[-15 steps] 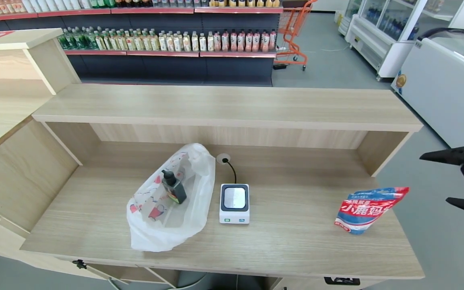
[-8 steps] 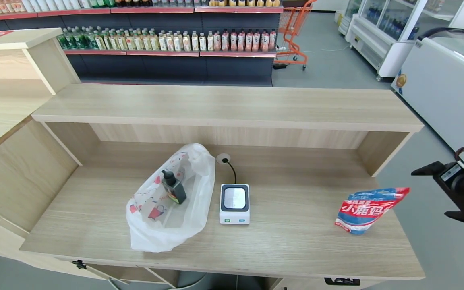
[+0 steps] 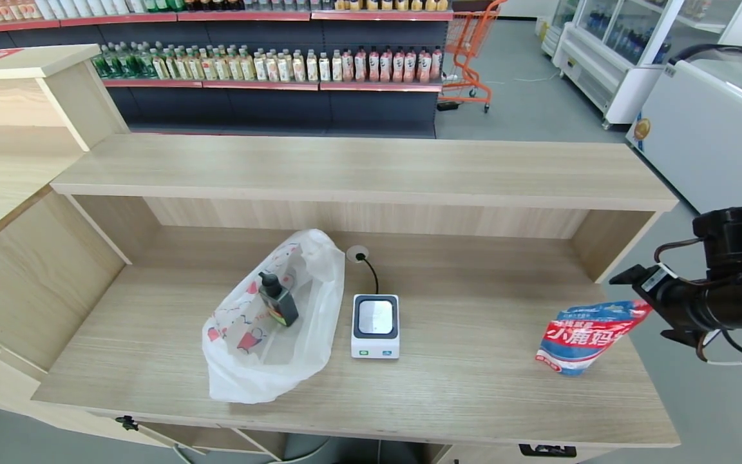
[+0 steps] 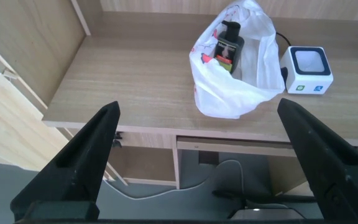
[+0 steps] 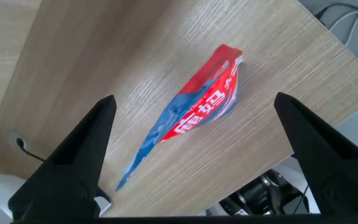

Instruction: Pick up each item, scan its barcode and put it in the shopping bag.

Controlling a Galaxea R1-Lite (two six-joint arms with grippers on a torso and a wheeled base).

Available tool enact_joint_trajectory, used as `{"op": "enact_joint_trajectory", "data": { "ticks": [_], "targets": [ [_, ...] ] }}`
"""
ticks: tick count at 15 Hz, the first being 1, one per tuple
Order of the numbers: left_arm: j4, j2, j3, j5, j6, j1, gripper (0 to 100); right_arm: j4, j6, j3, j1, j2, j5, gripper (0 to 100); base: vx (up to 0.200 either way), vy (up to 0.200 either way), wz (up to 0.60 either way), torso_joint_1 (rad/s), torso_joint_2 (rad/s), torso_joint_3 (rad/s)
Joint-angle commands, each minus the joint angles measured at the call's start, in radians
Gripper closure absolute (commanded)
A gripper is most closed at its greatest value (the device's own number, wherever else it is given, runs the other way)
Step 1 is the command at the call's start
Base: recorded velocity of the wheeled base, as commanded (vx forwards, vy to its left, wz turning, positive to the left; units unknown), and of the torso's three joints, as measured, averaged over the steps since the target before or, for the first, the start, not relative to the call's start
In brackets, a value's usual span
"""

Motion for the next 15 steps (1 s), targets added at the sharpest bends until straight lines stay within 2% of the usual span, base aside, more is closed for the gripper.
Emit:
{"op": "enact_joint_trajectory", "data": {
  "ticks": [1, 4, 10, 11, 15],
  "targets": [
    [0.0, 0.0, 0.0, 0.0, 0.0, 0.0, 0, -0.014, 0.001, -0.008, 0.038, 0.094, -0.001, 0, 0.0, 0.0, 0.0, 0.0, 0.0, 0.0],
    [0.0, 0.0, 0.0, 0.0, 0.0, 0.0, 0, -0.028, 0.001, -0.024, 0.067, 0.165, -0.006, 0, 0.0, 0.0, 0.0, 0.0, 0.0, 0.0],
    [0.0, 0.0, 0.0, 0.0, 0.0, 0.0, 0, -0.213, -0.07, -0.024, 0.087, 0.312, -0.009, 0, 0.0, 0.0, 0.0, 0.0, 0.0, 0.0],
    [0.0, 0.0, 0.0, 0.0, 0.0, 0.002, 0, -0.232, -0.087, -0.024, 0.088, 0.324, -0.009, 100, 0.0, 0.0, 0.0, 0.0, 0.0, 0.0],
    [0.0, 0.0, 0.0, 0.0, 0.0, 0.0, 0, -0.287, -0.184, -0.013, 0.097, 0.372, -0.011, 100, 0.0, 0.0, 0.0, 0.0, 0.0, 0.0]
  ]
}}
